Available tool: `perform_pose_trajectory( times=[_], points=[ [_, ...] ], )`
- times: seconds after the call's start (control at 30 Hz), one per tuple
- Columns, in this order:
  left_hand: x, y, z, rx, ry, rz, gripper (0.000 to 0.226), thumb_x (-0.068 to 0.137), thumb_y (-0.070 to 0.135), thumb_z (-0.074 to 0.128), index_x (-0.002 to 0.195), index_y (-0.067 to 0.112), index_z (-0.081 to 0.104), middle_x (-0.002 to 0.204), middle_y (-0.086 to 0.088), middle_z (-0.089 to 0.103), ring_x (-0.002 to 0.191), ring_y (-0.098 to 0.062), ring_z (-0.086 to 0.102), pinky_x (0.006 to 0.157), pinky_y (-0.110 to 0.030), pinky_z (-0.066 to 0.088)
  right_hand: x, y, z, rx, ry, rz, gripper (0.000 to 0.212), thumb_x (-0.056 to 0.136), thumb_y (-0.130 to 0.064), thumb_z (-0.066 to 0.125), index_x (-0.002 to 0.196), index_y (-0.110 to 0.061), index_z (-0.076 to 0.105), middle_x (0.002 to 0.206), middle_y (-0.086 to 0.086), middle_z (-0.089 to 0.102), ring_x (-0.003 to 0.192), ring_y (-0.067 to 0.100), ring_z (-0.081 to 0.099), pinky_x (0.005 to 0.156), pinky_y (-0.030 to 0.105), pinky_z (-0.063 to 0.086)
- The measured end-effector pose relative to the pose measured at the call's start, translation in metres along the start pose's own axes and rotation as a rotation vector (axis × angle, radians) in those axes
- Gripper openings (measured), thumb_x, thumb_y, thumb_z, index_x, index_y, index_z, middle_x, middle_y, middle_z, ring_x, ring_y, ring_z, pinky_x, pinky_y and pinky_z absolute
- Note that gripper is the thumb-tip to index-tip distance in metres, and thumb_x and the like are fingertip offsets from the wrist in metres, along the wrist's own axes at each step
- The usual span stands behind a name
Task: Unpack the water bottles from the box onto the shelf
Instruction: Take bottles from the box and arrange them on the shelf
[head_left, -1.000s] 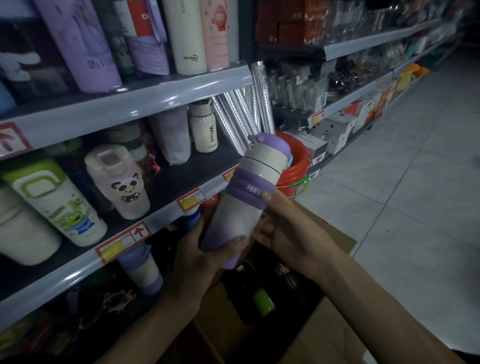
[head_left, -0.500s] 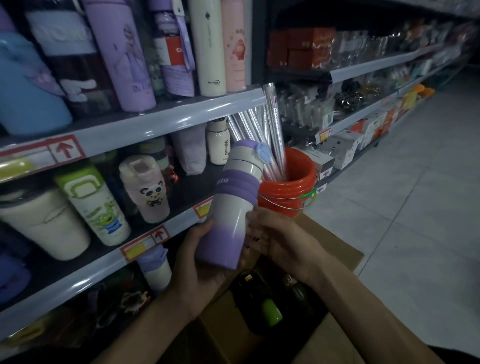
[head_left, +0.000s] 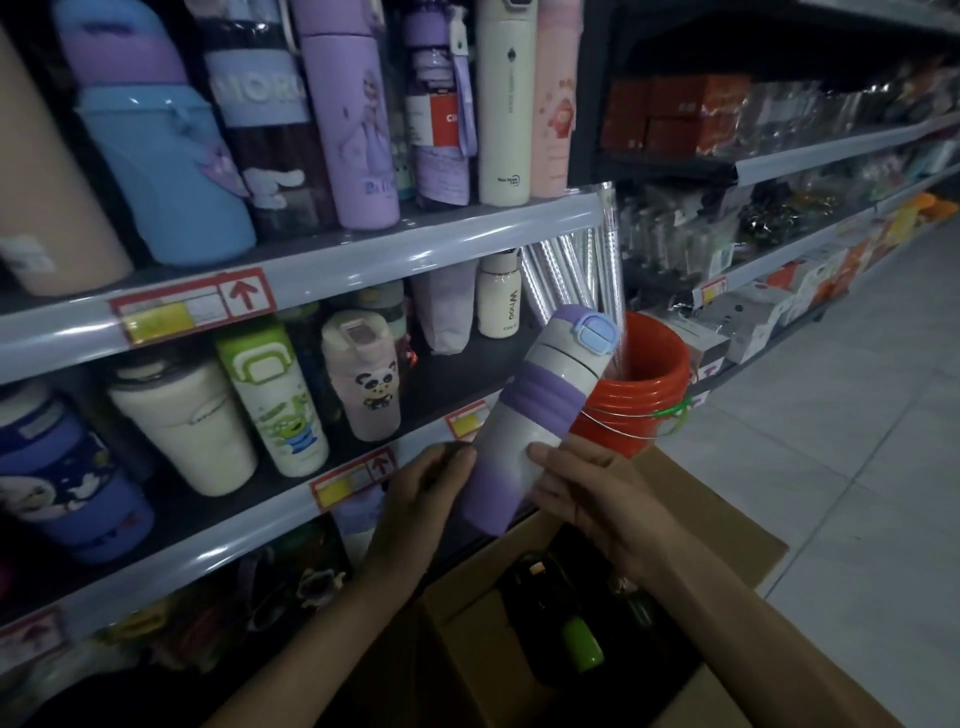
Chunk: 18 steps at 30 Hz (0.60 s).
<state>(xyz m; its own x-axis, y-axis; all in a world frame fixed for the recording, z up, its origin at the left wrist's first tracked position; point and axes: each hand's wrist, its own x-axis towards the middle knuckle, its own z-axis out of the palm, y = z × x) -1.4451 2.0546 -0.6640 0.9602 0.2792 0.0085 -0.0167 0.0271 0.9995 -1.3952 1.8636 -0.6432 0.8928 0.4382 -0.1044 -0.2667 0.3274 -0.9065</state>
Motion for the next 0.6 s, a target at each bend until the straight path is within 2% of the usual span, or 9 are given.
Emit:
perform_pose_trajectory(
  times=[0.03, 0.1, 0.17, 0.23, 0.33, 0.4, 0.47, 0.53, 0.6],
  points=[
    [0.003, 0.000, -0.003, 0.142, -0.017, 0.073, 0.012, 0.097, 0.028, 0.064, 0.105, 0.034, 0.072, 0.104, 0.014, 0.075, 0.101, -0.005, 0.069, 0.082, -0.023, 0.053, 0.003, 0.001, 0.000, -0.029, 0.003, -0.023, 0.011, 0.086, -0.006, 0.072, 0.095, 0.000, 0.073, 0.078, 0.009, 0.069, 0.074, 0.018, 0.067, 0.071, 0.023, 0.059],
    [0.010, -0.001, -0.005, 0.285, -0.004, 0.163, 0.021, 0.097, 0.022, 0.065, 0.104, 0.041, 0.068, 0.106, 0.014, 0.071, 0.097, 0.003, 0.067, 0.073, -0.016, 0.054, 0.012, 0.004, 0.000, -0.077, 0.036, -0.072, 0.010, 0.086, -0.004, 0.074, 0.095, -0.004, 0.074, 0.080, 0.005, 0.073, 0.077, 0.017, 0.071, 0.072, 0.025, 0.057],
    [0.016, -0.002, -0.005, 0.364, 0.042, 0.211, 0.024, 0.096, 0.017, 0.067, 0.110, 0.036, 0.065, 0.113, 0.005, 0.066, 0.094, 0.001, 0.066, 0.067, -0.009, 0.052, 0.023, 0.007, 0.002, -0.117, 0.072, -0.116, 0.012, 0.085, -0.003, 0.076, 0.097, -0.007, 0.075, 0.084, 0.005, 0.077, 0.080, 0.020, 0.074, 0.075, 0.028, 0.059],
    [0.022, -0.004, -0.002, 0.468, 0.064, 0.253, 0.031, 0.094, 0.015, 0.068, 0.120, 0.031, 0.063, 0.117, 0.004, 0.059, 0.095, 0.000, 0.062, 0.068, -0.007, 0.050, 0.035, 0.009, 0.004, -0.177, 0.092, -0.159, 0.021, 0.083, -0.006, 0.080, 0.103, -0.004, 0.076, 0.090, 0.011, 0.078, 0.083, 0.026, 0.074, 0.079, 0.034, 0.060],
    [0.036, -0.002, 0.000, 0.559, 0.035, 0.294, 0.044, 0.091, 0.017, 0.069, 0.131, 0.032, 0.061, 0.119, 0.010, 0.060, 0.104, 0.001, 0.060, 0.080, -0.009, 0.047, 0.056, 0.008, 0.002, -0.272, 0.121, -0.232, 0.028, 0.080, 0.000, 0.081, 0.107, 0.002, 0.075, 0.086, 0.008, 0.078, 0.074, 0.014, 0.073, 0.068, 0.024, 0.056],
    [0.047, 0.001, 0.000, 0.503, -0.006, 0.231, 0.045, 0.089, 0.015, 0.070, 0.126, 0.039, 0.062, 0.117, 0.014, 0.067, 0.105, 0.001, 0.063, 0.084, -0.016, 0.050, 0.073, 0.007, 0.000, -0.287, 0.119, -0.263, 0.033, 0.077, 0.008, 0.080, 0.109, 0.005, 0.073, 0.095, 0.012, 0.079, 0.084, 0.019, 0.076, 0.070, 0.023, 0.058],
    [0.059, 0.004, 0.002, 0.431, -0.027, 0.152, 0.042, 0.085, 0.019, 0.070, 0.109, 0.052, 0.062, 0.108, 0.016, 0.072, 0.101, 0.000, 0.067, 0.088, -0.028, 0.055, 0.091, 0.006, -0.001, -0.281, 0.117, -0.288, 0.040, 0.073, 0.012, 0.081, 0.112, 0.006, 0.071, 0.102, 0.016, 0.078, 0.098, 0.030, 0.075, 0.078, 0.030, 0.061],
    [0.070, 0.004, 0.004, 0.355, -0.033, 0.089, 0.038, 0.076, 0.030, 0.067, 0.099, 0.060, 0.062, 0.105, 0.010, 0.076, 0.101, -0.010, 0.071, 0.094, -0.042, 0.057, 0.110, 0.006, -0.001, -0.288, 0.112, -0.304, 0.044, 0.072, 0.013, 0.081, 0.114, 0.005, 0.071, 0.105, 0.017, 0.077, 0.103, 0.035, 0.073, 0.086, 0.039, 0.061],
    [0.082, 0.003, 0.006, 0.311, -0.032, 0.069, 0.037, 0.072, 0.037, 0.065, 0.097, 0.064, 0.062, 0.104, 0.006, 0.077, 0.101, -0.018, 0.072, 0.094, -0.050, 0.056, 0.128, 0.005, 0.002, -0.280, 0.097, -0.318, 0.046, 0.072, 0.013, 0.081, 0.115, 0.005, 0.070, 0.106, 0.019, 0.076, 0.105, 0.038, 0.072, 0.091, 0.048, 0.059]
  ],
)
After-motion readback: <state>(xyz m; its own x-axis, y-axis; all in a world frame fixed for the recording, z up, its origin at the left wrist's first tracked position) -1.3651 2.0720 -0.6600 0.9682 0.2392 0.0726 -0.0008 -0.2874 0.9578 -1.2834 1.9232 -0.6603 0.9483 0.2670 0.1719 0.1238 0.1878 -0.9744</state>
